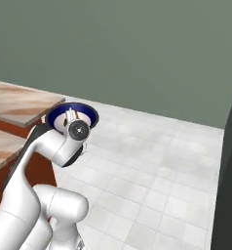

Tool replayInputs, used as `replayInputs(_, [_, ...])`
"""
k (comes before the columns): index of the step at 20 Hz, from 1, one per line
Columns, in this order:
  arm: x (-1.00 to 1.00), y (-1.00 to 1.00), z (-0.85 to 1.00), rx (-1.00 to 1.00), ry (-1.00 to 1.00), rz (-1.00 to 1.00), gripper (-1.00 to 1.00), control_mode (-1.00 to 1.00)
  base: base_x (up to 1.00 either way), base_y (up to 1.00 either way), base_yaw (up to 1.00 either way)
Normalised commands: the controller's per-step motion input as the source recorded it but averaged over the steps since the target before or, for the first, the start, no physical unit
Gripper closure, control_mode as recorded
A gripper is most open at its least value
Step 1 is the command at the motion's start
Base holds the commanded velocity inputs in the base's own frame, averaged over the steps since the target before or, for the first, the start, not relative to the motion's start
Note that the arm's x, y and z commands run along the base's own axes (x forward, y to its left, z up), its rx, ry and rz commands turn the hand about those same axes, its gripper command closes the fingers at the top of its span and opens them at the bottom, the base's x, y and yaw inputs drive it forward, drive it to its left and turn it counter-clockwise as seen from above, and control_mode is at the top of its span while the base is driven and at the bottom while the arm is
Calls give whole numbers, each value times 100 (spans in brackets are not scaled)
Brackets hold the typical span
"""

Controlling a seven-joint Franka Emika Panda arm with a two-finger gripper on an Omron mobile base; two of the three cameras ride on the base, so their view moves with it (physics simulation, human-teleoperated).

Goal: The microwave is finished heating the chicken drumstick and broccoli. Take the bowl containing the food and place it on the dining counter.

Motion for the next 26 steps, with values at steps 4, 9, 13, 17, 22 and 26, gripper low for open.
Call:
replayInputs(4, [0,0,0,0,0,0,100,100,100,-62,45])
replayInputs(9, [0,0,0,0,0,0,100,100,96,-31,73])
replayInputs(13, [0,0,0,0,0,0,100,100,93,-40,75])
replayInputs(17, [0,0,0,0,0,0,100,100,72,-57,73])
replayInputs(22, [0,0,0,0,0,0,100,100,26,-49,84])
replayInputs(26, [0,0,0,0,0,0,100,100,1,-21,84])
